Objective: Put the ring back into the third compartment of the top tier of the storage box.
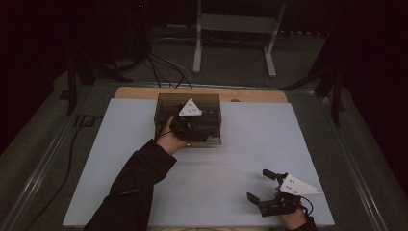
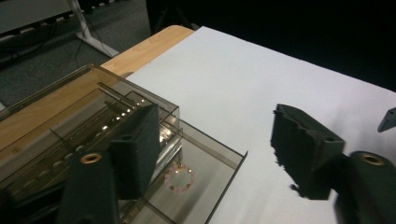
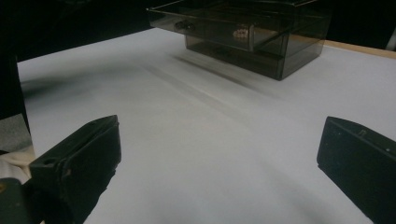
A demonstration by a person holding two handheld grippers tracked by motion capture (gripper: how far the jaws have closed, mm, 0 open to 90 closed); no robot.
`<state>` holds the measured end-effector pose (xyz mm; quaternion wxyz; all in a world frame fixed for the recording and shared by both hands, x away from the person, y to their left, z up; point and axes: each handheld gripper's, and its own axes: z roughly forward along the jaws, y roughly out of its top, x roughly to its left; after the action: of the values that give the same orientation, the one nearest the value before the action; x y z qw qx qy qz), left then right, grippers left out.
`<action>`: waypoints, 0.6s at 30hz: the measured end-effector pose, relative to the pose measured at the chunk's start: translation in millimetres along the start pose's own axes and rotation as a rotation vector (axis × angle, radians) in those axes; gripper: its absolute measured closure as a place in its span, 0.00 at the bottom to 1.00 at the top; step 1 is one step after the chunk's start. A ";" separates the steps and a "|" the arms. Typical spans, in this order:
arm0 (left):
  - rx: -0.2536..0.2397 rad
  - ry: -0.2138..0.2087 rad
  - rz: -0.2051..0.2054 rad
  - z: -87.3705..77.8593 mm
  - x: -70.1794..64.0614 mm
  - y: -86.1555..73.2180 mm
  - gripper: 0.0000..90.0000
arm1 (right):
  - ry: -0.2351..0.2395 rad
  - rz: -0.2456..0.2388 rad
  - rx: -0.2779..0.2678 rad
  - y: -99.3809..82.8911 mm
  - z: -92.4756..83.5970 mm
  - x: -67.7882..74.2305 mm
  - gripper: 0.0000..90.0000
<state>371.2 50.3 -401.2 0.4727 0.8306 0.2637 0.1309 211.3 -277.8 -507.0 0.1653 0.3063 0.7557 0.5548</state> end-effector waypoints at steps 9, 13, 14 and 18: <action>-0.016 -0.050 -0.041 -8.7 10.7 -3.8 0.17 | -0.001 -0.001 -0.002 0.3 0.1 0.6 0.00; -0.022 -0.085 -0.024 -13.4 12.6 -5.1 0.11 | -0.003 0.001 0.001 -0.1 0.4 0.1 0.00; -0.026 -0.093 -0.017 -16.3 12.3 -5.5 0.10 | -0.002 0.000 -0.004 0.3 -0.3 0.3 0.00; -0.023 -0.104 -0.008 -21.8 14.2 -6.0 0.03 | -0.002 0.002 0.001 -0.1 0.5 0.2 0.00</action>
<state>370.9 76.4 -395.6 0.4959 0.8297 0.2404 0.0887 211.4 -277.3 -507.3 0.1652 0.3076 0.7556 0.5541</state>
